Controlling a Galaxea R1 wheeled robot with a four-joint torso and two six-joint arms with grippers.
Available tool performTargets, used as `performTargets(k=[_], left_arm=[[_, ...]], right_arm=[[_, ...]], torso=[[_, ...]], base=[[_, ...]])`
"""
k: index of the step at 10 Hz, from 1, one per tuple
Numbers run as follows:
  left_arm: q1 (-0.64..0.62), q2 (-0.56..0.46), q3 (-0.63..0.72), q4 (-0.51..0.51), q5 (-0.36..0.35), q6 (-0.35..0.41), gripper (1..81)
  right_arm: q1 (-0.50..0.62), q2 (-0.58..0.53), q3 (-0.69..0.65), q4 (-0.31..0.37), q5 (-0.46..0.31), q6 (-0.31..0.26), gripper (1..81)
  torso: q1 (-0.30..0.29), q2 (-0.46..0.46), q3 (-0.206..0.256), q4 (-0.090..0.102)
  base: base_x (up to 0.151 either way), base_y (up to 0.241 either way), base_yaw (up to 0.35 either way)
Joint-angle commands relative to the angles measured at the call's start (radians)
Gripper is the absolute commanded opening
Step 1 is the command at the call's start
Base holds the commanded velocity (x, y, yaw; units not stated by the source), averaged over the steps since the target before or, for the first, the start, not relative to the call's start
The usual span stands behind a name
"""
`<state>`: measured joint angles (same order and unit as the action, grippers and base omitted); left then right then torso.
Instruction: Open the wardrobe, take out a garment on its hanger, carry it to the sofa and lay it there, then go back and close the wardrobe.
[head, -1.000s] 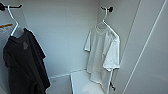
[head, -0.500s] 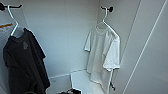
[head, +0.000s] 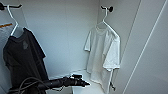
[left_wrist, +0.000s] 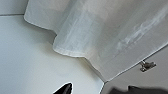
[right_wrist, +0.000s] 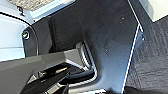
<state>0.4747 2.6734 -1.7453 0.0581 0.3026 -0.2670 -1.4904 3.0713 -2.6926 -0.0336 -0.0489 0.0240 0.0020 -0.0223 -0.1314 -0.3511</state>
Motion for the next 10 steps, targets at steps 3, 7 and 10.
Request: performTargets(k=[3, 7, 10], left_arm=[[-0.406, 0.049, 0.04, -0.014, 0.004, -0.245, 81.1], [-0.601, 0.086, -0.028, -0.015, -0.006, -0.448, 81.1], [-0.698, 0.09, -0.04, -0.014, -0.026, -0.551, 81.1]], right_arm=[[0.038, 0.01, -0.001, 0.011, -0.065, -0.001, 81.1], [0.037, 0.008, -0.013, 0.014, -0.058, 0.001, 81.1], [0.028, 0.01, -0.013, 0.015, -0.058, 0.001, 81.1]], torso=[[0.0, 0.0, 0.0, 0.0], [0.001, 0.0, -0.001, 0.0], [0.001, 0.001, -0.001, 0.0]], base=[[0.0, 0.0, 0.0], [0.0, 0.0, 0.0], [0.0, 0.0, 0.0]])
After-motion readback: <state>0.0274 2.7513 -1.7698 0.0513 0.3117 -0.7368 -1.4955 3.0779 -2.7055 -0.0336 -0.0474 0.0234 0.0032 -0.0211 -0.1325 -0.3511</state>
